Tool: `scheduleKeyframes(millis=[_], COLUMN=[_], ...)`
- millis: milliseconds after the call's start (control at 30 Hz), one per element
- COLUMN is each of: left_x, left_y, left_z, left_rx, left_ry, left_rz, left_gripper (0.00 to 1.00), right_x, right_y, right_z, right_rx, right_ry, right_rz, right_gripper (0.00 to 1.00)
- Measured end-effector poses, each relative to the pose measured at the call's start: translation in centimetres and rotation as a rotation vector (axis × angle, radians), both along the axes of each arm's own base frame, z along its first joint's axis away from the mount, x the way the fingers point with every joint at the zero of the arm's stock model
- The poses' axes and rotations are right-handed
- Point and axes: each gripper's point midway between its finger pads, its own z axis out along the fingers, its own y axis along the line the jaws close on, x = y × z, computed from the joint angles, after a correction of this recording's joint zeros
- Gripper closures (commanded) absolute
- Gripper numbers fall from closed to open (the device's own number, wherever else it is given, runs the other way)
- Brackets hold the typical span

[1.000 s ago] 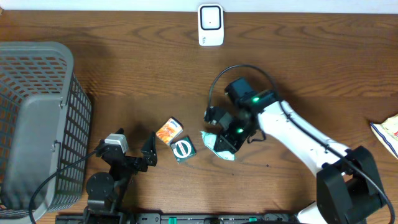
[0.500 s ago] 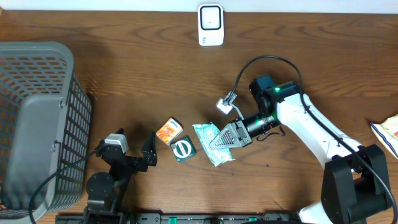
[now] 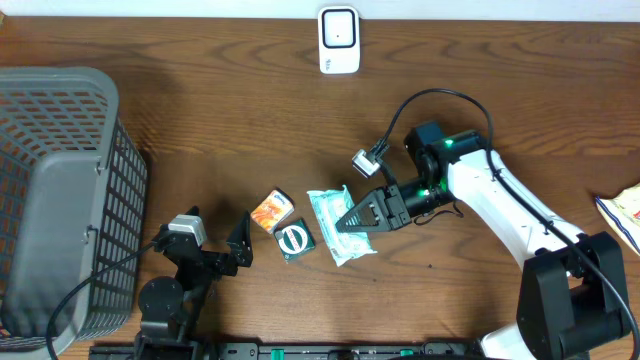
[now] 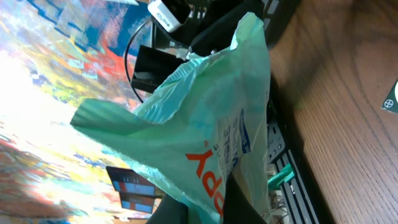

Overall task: Scan the item barcode
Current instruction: 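Grasp the mint-green wipes pack with the right gripper, then lift the wipes pack and hold it over the scanner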

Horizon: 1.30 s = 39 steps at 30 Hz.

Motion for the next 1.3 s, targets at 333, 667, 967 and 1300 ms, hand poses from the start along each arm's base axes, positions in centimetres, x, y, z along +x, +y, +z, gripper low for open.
scheduleKeyframes(millis=[333, 667, 967, 1300], left_x=[0.0, 0.0, 0.0, 0.0], left_y=[0.0, 0.0, 0.0, 0.0], left_z=[0.0, 0.0, 0.0, 0.0], left_rx=[0.000, 0.000, 0.000, 0.000], left_ry=[0.000, 0.000, 0.000, 0.000], left_rz=[0.000, 0.000, 0.000, 0.000], left_gripper=[0.02, 0.02, 0.02, 0.02], right_x=[0.0, 0.8, 7.6, 18.1], right_y=[0.0, 0.1, -0.6, 0.1], right_z=[0.1, -1.5, -7.8, -6.1], right_rx=[0.003, -0.038, -0.370, -0.491], right_ry=[0.001, -0.122, -0.481, -0.862], right_rz=[-0.001, 0.012, -0.091, -0.414], right_gripper=[0.99, 0.99, 0.99, 0.99])
